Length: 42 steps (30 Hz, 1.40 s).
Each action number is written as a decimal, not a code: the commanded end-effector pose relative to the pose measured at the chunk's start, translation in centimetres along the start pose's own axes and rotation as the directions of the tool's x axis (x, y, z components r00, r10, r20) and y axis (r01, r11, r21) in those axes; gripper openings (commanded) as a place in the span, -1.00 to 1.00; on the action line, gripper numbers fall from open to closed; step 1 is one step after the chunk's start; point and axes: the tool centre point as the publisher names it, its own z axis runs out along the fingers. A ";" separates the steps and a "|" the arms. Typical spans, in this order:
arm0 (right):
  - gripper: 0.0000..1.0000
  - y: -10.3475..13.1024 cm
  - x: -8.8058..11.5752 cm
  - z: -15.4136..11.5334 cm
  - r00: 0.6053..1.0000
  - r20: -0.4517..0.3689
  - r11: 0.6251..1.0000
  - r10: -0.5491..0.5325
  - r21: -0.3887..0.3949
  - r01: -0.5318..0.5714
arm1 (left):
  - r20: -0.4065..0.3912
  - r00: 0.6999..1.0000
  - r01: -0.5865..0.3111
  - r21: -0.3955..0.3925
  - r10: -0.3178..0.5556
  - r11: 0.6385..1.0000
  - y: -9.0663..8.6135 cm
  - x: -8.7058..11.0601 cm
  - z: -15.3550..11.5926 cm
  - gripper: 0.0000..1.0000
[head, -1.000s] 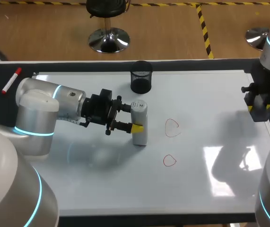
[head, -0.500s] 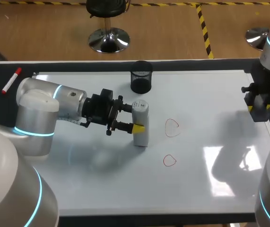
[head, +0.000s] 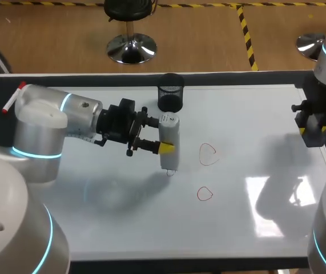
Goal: Pick up the inspection probe, press it on each red-marked spot on the whiteboard one by one, put down the probe, pick up the eraser, and wipe off all the red marks.
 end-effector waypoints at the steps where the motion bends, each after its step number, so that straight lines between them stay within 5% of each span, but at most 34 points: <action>1: -1.00 -0.1 0.0 -0.2 1.000 0.001 1.000 -0.001 0.000 0.001 | 0.007 1.000 0.001 -0.007 -0.001 1.000 -0.8 0.6 -0.6 -1.00; 22: -1.00 -0.1 0.0 -0.2 1.000 0.001 1.000 -0.001 0.000 0.001 | 0.038 0.999 -0.005 0.001 0.005 1.000 -2.0 0.5 -5.3 -1.00; 42: -1.00 -0.1 0.0 -0.2 1.000 0.001 1.000 -0.001 0.000 0.001 | 0.067 0.998 0.003 0.001 -0.003 1.000 -1.4 0.5 -10.4 -1.00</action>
